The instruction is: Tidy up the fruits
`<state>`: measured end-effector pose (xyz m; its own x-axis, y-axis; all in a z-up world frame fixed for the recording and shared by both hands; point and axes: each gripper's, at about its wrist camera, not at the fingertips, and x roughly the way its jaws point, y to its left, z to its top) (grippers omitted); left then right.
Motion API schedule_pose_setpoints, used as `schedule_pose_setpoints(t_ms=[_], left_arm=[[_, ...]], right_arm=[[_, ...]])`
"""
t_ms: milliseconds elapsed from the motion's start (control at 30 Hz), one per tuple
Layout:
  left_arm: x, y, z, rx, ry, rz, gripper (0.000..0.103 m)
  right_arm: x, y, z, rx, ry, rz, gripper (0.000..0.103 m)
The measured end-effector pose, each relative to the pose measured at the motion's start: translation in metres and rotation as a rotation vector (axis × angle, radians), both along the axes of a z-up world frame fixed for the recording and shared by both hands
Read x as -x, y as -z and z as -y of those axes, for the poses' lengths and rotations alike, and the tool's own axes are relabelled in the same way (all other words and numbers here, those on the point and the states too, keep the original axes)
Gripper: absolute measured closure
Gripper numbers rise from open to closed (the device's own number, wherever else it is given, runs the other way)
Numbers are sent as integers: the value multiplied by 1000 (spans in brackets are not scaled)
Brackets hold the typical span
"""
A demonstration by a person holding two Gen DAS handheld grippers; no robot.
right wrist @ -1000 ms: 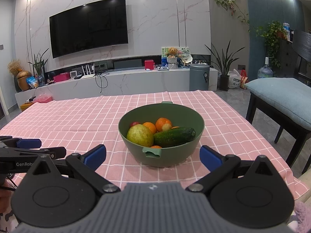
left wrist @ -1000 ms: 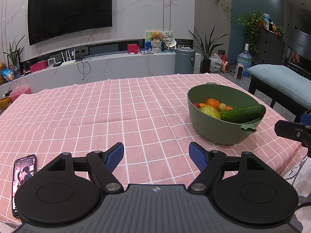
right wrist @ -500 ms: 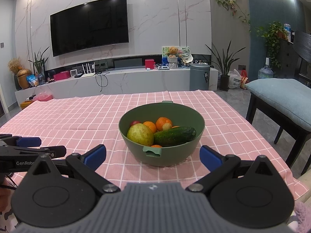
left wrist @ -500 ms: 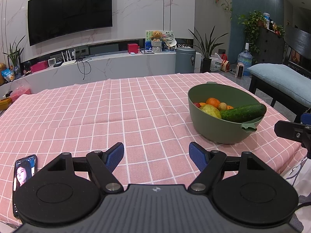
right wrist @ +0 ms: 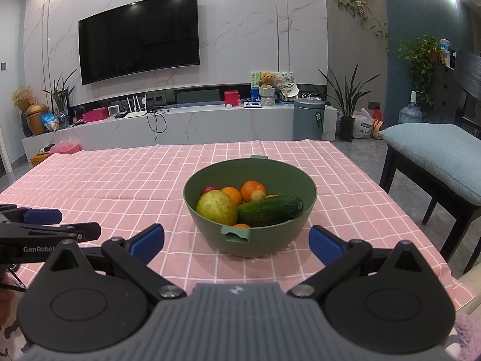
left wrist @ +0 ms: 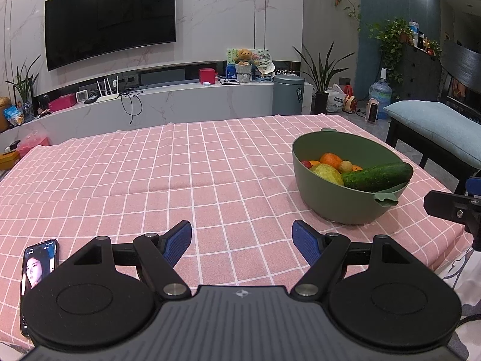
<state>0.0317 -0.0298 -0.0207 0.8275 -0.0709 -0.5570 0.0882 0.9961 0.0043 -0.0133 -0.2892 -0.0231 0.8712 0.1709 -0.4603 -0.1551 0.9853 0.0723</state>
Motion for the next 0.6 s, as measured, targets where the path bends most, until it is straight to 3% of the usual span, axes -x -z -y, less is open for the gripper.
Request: schedule_pose_setpoints(t_ms=[600], left_arm=[[-1, 0, -1, -11, 4, -1, 14]], right_arm=[[0, 1, 0, 10, -2, -3, 5]])
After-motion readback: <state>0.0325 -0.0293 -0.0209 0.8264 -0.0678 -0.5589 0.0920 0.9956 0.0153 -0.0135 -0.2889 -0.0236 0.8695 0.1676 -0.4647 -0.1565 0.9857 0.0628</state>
